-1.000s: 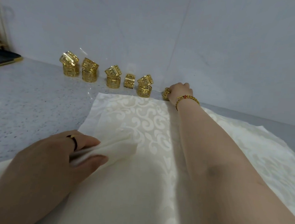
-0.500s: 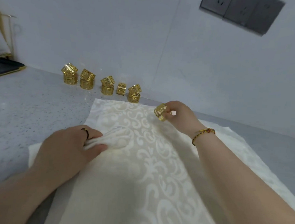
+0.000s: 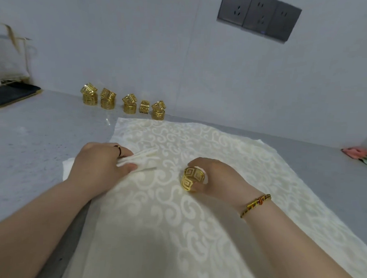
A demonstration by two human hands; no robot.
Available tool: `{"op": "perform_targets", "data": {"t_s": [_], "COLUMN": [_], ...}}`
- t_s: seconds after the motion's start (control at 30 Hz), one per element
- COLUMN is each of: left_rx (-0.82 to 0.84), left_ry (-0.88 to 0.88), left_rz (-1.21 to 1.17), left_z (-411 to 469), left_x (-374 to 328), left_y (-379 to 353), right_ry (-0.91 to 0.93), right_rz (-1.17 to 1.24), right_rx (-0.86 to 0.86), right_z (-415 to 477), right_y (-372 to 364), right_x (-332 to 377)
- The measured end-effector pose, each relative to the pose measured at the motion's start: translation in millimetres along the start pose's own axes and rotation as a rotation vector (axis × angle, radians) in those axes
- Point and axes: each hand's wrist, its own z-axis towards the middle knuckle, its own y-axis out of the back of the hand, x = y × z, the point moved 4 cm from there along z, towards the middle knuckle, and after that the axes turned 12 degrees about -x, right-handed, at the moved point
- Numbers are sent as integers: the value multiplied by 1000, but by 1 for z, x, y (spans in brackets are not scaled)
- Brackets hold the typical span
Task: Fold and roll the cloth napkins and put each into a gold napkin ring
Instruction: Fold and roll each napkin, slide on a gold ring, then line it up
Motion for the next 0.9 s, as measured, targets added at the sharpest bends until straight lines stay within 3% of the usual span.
{"op": "perform_targets", "data": {"t_s": [0.2, 0.3, 0.37, 0.47, 0.57, 0.73, 0.9], "left_rx": [26, -27, -49, -94, -151, -159, -122], "left_ry": [78, 127, 211, 305, 281, 168, -12], "left_rz": [8, -94, -193, -303, -321, -350, -341], "left_z": [-9, -14, -15, -14, -16, -20, -23], "left_x": [-13, -14, -12, -11, -23, -38, -41], "left_y": [-4, 0, 4, 3, 2, 1, -3], "right_ry": [-116, -211, -348, -553, -573, -500, -419], "right_rz": [128, 307, 582, 1287, 1596, 1625, 1461], "right_rx": [25, -82, -174, -180, -157, -171, -251], "right_z": [0, -3, -7, -10, -10, -11, -12], "right_y": [-16, -23, -22, -26, -29, -29, -22], "right_x": [-1, -5, -9, -10, -1, 10, 9]}}
